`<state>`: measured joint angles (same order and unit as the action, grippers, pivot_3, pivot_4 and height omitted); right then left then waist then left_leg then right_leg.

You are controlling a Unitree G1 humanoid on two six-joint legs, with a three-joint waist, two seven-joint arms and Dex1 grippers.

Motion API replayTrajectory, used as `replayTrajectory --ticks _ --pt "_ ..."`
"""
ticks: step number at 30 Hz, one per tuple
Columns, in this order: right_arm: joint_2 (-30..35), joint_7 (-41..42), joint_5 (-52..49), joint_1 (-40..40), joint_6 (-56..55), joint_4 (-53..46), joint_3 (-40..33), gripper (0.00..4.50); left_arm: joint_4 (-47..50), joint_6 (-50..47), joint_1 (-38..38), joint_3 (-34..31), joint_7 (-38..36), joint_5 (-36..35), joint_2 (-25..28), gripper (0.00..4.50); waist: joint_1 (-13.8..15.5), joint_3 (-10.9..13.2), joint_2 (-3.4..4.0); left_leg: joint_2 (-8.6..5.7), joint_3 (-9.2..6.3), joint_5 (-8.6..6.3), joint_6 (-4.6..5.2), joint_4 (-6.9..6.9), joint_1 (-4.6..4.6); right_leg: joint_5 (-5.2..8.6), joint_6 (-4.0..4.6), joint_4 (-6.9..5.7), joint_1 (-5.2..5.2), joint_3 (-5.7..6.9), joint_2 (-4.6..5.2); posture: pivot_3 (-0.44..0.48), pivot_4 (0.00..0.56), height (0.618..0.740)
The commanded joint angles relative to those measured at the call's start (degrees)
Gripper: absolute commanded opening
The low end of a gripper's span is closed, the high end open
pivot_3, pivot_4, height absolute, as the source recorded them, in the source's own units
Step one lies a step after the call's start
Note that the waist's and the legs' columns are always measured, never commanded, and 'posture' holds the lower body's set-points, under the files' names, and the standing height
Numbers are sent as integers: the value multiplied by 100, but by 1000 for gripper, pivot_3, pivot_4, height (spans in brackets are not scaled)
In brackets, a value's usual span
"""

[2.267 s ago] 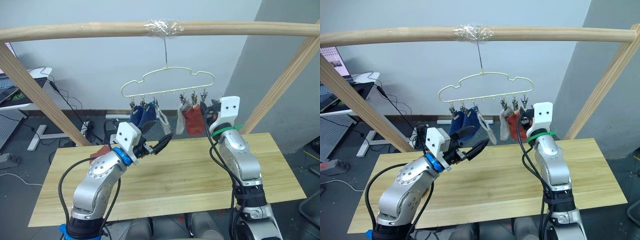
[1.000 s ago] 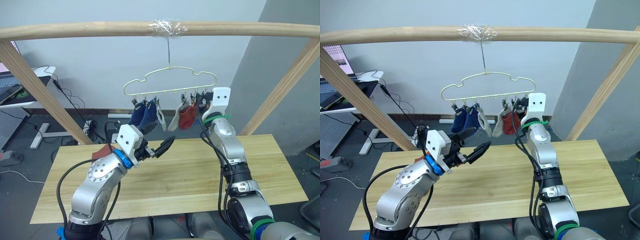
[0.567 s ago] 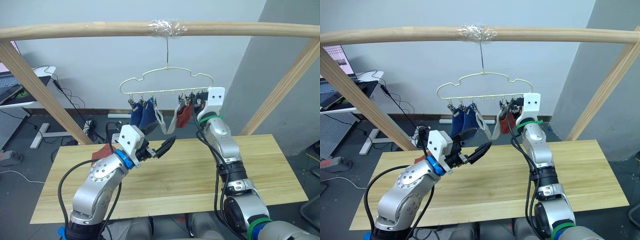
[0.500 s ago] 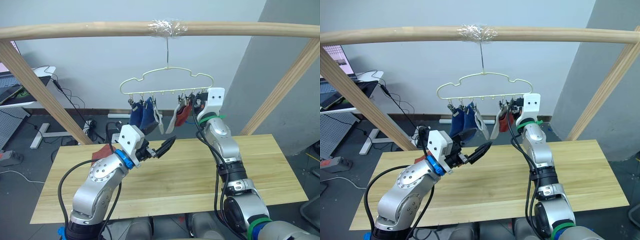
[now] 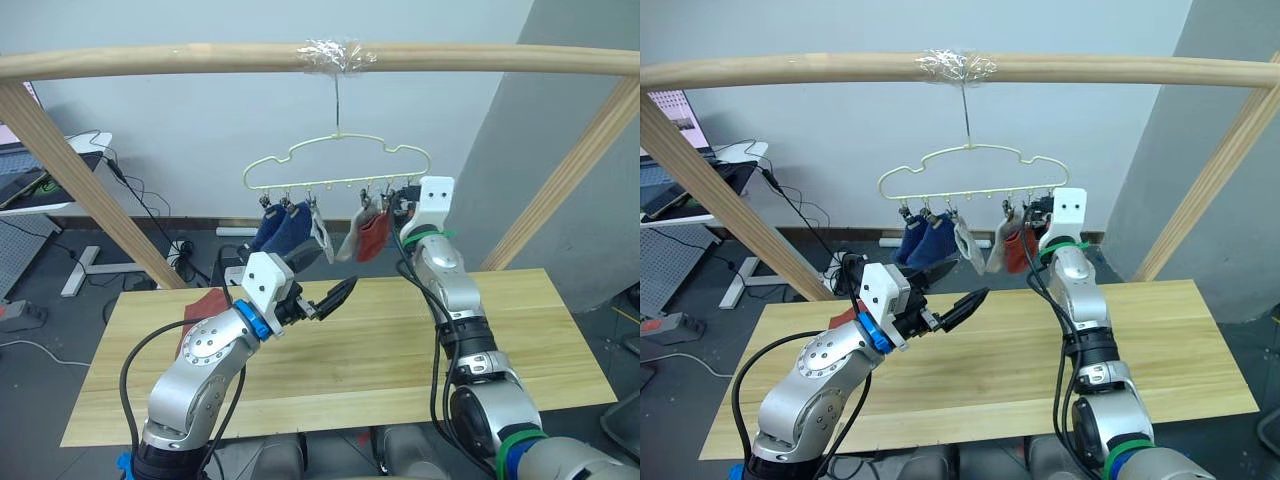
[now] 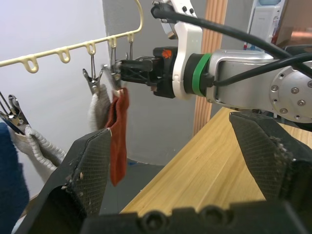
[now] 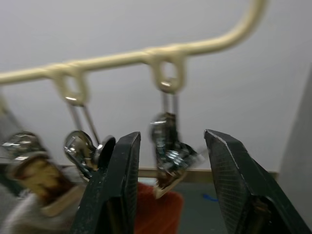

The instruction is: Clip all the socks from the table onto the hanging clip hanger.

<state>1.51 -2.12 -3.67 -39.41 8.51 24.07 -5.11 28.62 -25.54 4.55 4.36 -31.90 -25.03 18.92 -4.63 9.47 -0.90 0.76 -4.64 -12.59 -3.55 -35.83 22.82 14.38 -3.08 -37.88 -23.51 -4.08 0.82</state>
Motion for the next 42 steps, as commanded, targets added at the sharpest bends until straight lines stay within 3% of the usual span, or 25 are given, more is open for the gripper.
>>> replayTrajectory --ticks 1,30,42 --pt "146 -240 106 -101 -84 -93 -123 2153 125 149 27 19 -9 0 -6 4309 0 0 0 0 0 0 0 0 0 0 0 0 0 0 0 7 112 740" --pt "-227 -14 -163 -154 -26 -468 -54 2153 65 320 79 54 62 109 -60 4309 -12 -5 1 0 0 0 0 -6 -2 -5 7 -9 0 -1 -1 3 105 740" --pt "-222 -27 -212 -187 -55 -495 -59 2153 243 181 229 -74 41 -459 -200 4309 -11 -5 1 0 0 0 0 -8 -2 -5 8 -10 1 0 -1 5 111 740"
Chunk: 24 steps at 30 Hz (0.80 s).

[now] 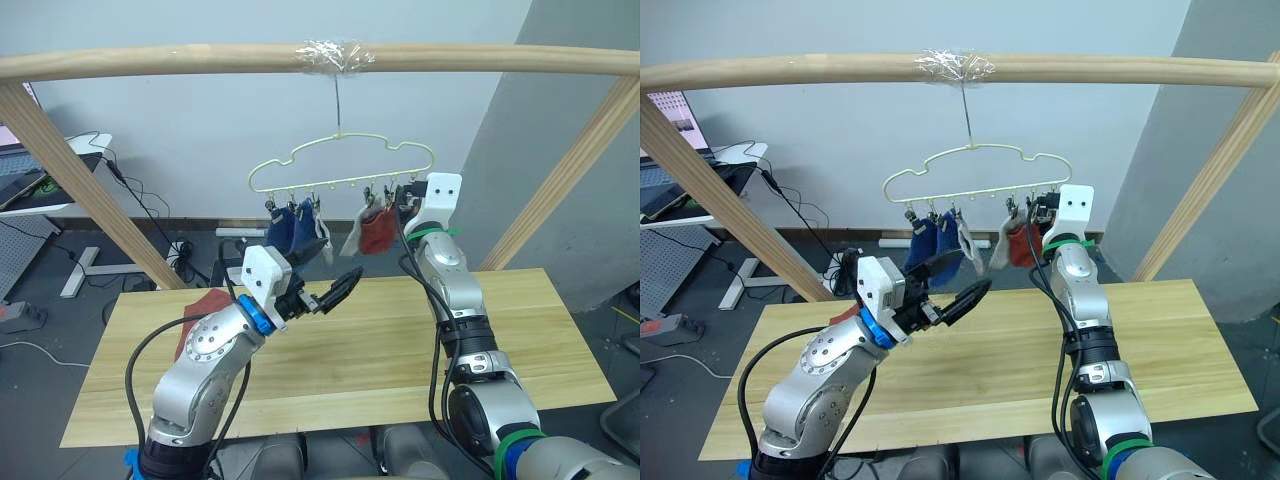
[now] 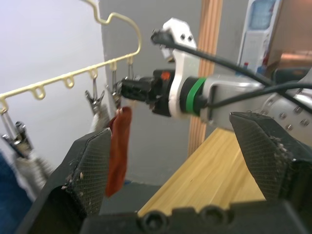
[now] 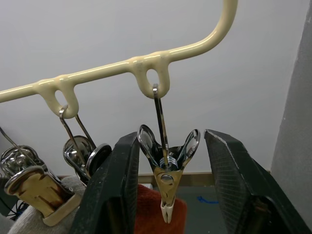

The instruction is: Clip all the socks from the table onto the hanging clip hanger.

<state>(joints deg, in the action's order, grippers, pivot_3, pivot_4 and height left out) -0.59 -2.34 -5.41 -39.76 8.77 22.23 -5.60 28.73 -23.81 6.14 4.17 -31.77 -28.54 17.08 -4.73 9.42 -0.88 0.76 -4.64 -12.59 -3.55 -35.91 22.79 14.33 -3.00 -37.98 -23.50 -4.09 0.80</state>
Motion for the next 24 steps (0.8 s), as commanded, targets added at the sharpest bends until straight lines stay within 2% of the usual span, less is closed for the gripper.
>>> replayTrajectory --ticks 1,3,7,8,20,24 --pt "-11 -4 -43 -155 -83 -309 -13 1961 220 12 76 -45 33 -108 -11 4309 -1 0 0 0 0 0 0 0 0 0 0 0 0 0 0 3 113 740" --pt "-8 1 -55 -157 -85 -305 -13 1591 199 29 81 -25 24 -85 18 4309 -1 0 0 0 0 0 0 0 -1 0 0 -1 0 0 0 3 113 740" --pt "-7 4 -66 -172 -101 -302 -7 243 168 45 87 -15 9 -70 53 4309 0 0 0 0 0 0 0 0 -1 0 0 -1 0 0 0 3 113 740" --pt "-4 8 -65 -175 -110 -305 -5 149 172 40 89 -10 15 -73 54 4309 0 0 0 0 0 0 0 0 0 0 0 -1 0 0 0 4 114 740" --pt "104 58 56 -120 -95 -357 89 152 266 64 6 85 116 -17 60 4309 0 0 0 0 0 0 0 0 0 0 0 -1 0 0 0 4 114 740" --pt "112 88 64 -141 -141 -354 113 1447 263 61 17 89 126 -8 71 4309 0 0 0 0 0 0 0 0 -1 0 0 -1 0 0 0 4 114 740"
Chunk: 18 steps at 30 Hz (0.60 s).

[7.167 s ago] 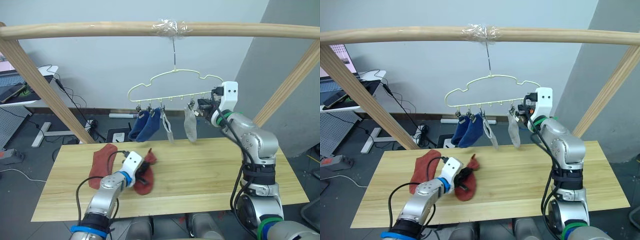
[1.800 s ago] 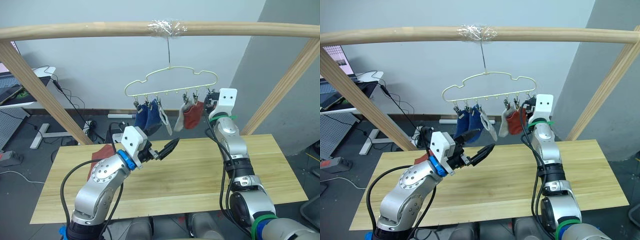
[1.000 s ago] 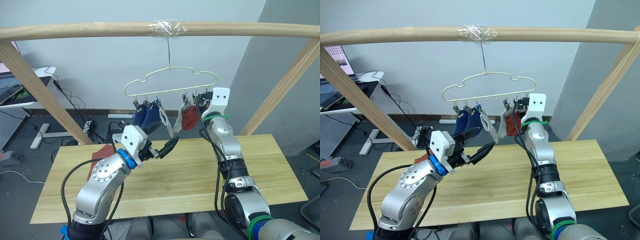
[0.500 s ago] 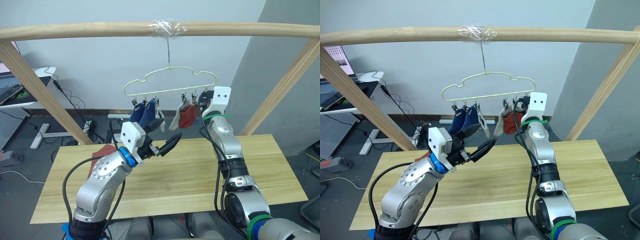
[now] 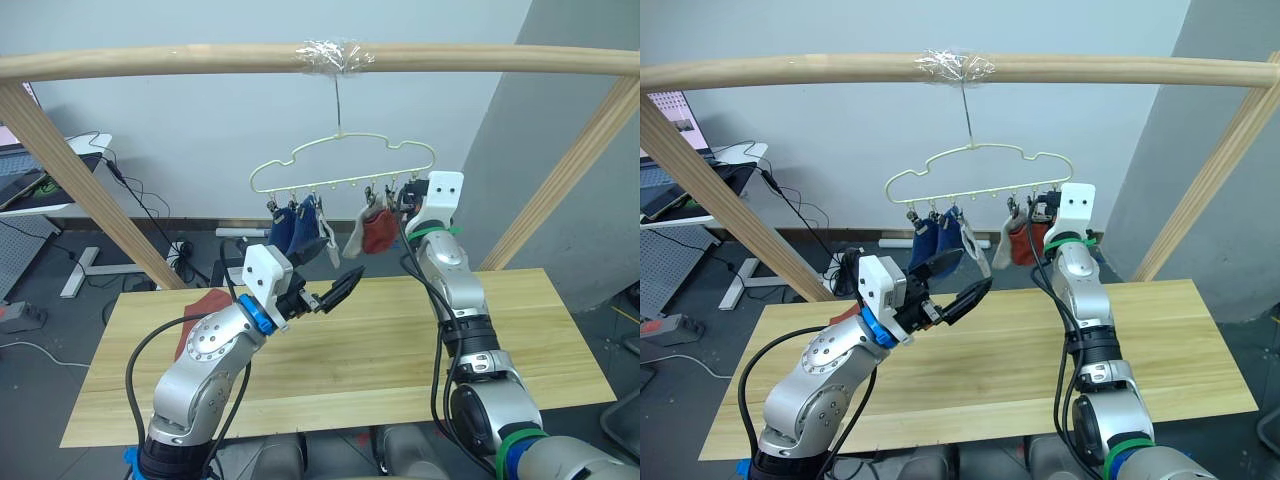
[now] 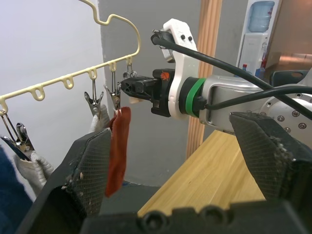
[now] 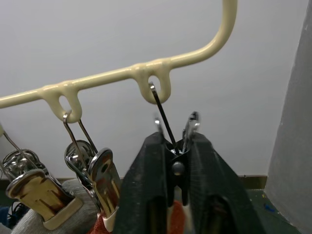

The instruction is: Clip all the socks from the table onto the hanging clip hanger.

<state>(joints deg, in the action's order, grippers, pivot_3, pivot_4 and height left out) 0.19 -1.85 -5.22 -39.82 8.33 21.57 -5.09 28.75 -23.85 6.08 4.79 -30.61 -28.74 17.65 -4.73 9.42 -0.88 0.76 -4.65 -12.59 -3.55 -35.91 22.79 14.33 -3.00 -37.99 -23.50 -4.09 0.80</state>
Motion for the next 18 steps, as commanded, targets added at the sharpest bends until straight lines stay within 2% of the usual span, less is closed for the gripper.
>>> replayTrajectory --ticks 1,4,13,16,18 --pt "30 47 48 -143 -103 -291 69 1812 260 64 25 28 11 13 15 4309 0 0 0 0 0 0 0 0 0 0 0 0 0 0 0 4 114 740" --pt "5 81 44 -166 -112 -298 96 2810 251 65 34 38 9 23 19 4309 0 0 0 0 0 0 0 0 0 0 0 0 0 0 0 4 114 740" --pt "-13 113 -7 -188 -106 -271 94 2810 225 56 70 60 18 35 13 4309 0 0 0 0 0 0 0 -1 0 0 0 0 0 0 0 3 115 740" --pt "-20 117 -24 -191 -108 -261 85 2198 220 58 76 62 17 37 12 4309 0 0 0 0 0 0 0 -1 0 0 0 0 0 0 0 3 115 740" --pt "-14 123 -30 -187 -117 -262 77 1506 217 57 75 73 21 40 4 4309 0 0 0 0 0 0 0 -1 0 0 0 0 0 0 0 3 115 740"
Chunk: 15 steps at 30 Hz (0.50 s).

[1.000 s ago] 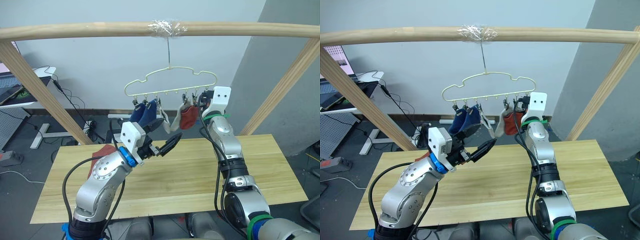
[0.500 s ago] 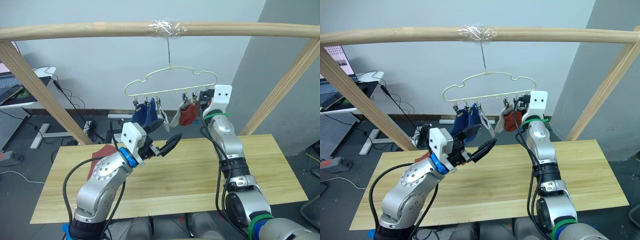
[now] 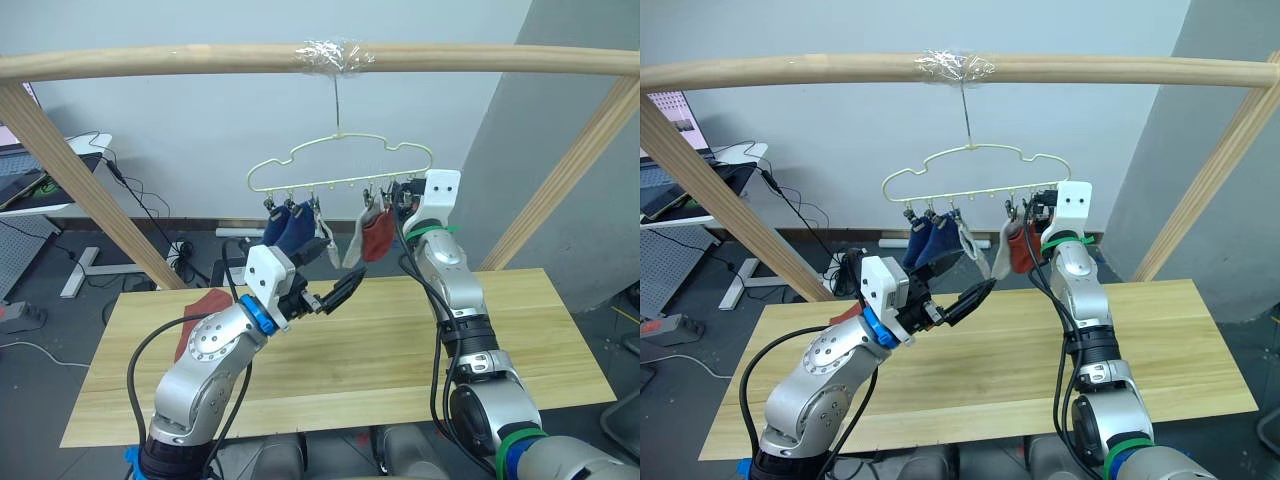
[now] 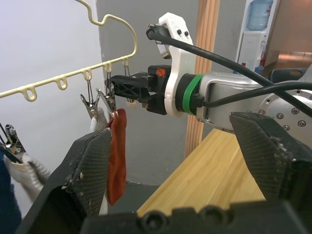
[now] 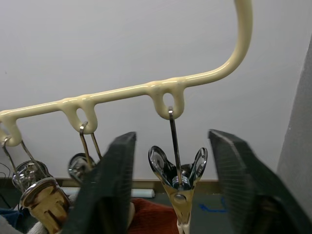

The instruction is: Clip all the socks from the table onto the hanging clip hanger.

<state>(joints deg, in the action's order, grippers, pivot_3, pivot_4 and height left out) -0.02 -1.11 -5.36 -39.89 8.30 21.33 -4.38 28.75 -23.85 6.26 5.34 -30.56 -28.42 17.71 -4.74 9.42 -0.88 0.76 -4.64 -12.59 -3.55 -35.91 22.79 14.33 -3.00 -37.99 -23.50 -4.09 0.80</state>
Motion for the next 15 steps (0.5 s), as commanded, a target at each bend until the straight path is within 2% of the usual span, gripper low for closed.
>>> replayTrajectory --ticks 1,3,5,9,12,15 --pt "11 50 -18 -180 -119 -238 3 1166 216 56 56 23 17 9 -4 4309 0 0 0 0 0 0 0 0 0 0 0 0 0 0 0 3 115 740" --pt "20 58 -17 -180 -124 -237 0 481 215 59 48 29 16 12 -6 4309 0 0 0 0 0 0 0 0 0 0 0 0 0 0 0 3 115 740" --pt "35 73 -20 -176 -120 -251 -3 29 210 67 33 35 20 21 -9 4309 0 0 0 0 0 0 0 0 0 0 0 0 0 0 0 3 115 740" --pt "183 273 -81 -129 132 -431 -8 29 17 21 -48 -110 253 118 -59 4309 1 0 0 0 0 0 0 -1 0 0 0 0 1 0 0 -3 117 740" --pt "521 793 -227 -118 928 -682 88 29 -524 20 -162 -314 490 469 113 4309 3 0 0 0 0 0 0 -1 0 0 0 1 2 0 0 -8 119 740" --pt "1070 1471 -377 -54 1874 -1156 250 29 -1430 14 -186 -789 834 784 343 4309 -4 0 0 1 -1 0 1 0 -7 3 -4 -4 2 0 -2 -29 121 740"
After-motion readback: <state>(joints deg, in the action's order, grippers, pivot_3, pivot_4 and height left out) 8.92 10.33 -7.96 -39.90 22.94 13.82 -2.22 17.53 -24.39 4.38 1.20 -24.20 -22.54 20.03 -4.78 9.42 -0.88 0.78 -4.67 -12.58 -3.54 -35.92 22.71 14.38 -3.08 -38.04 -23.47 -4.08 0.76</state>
